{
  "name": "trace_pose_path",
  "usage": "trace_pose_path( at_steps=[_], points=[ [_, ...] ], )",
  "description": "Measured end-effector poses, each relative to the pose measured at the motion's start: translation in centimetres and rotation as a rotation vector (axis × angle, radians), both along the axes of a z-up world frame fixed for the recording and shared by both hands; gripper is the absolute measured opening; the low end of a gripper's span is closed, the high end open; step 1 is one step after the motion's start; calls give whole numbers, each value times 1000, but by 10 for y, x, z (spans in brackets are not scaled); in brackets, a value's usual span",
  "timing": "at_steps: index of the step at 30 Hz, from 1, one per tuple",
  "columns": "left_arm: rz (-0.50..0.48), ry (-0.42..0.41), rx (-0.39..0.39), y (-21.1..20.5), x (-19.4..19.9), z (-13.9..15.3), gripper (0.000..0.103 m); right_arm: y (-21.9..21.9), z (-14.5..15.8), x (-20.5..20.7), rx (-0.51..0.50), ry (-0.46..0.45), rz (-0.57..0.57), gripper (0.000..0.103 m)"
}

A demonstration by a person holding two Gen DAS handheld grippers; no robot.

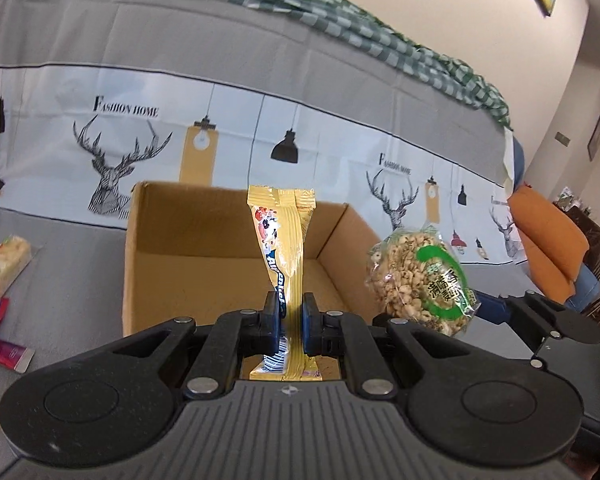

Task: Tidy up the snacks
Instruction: 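Open the left tool over the box while the right tool releases the round pack into it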

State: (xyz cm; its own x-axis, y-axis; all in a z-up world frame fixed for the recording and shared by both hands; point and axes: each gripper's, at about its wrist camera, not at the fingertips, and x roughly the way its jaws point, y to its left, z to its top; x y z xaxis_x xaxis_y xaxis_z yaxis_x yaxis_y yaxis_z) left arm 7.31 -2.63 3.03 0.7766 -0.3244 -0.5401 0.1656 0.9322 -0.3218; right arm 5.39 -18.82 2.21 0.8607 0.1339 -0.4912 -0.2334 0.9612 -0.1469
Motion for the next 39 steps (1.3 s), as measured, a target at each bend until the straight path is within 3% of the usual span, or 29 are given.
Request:
trace_pose_path(
  at_steps=[5, 7, 9, 11, 14, 18, 24, 27, 31, 35, 39],
  points=[
    [9, 39, 16, 1, 4, -4, 11, 1, 0, 0, -2, 4, -4, 78],
    [25, 77, 33, 1, 7, -8, 21, 2, 0, 1, -6, 9, -8, 79],
    [44, 127, 31, 4, 13, -13, 86, 1, 1, 1, -6, 5, -17, 79],
    [77, 135, 31, 6, 15, -13, 102, 0, 1, 2, -10, 0, -36, 83],
    [67, 119, 62, 3, 14, -7, 102, 1, 0, 4, 2, 5, -60, 90],
    [120, 164, -4, 7, 18, -4, 103, 0, -1, 4, -2, -15, -90, 90],
    [123, 204, -88, 19, 23, -4, 103, -10, 0, 5, 60, -48, -152, 91],
    [85, 126, -76, 22, 16, -1, 103, -15, -1, 7, 89, -47, -176, 92],
    [104, 59, 32, 19, 9, 1, 102, -15, 0, 6, 105, -55, -189, 92],
    [93, -32, -44, 29, -5, 0, 101, -11, 0, 8, 108, -45, -182, 92],
    [62, -35, -27, 33, -14, 2, 88, -1, -1, 9, 103, -27, -175, 91]
  ],
)
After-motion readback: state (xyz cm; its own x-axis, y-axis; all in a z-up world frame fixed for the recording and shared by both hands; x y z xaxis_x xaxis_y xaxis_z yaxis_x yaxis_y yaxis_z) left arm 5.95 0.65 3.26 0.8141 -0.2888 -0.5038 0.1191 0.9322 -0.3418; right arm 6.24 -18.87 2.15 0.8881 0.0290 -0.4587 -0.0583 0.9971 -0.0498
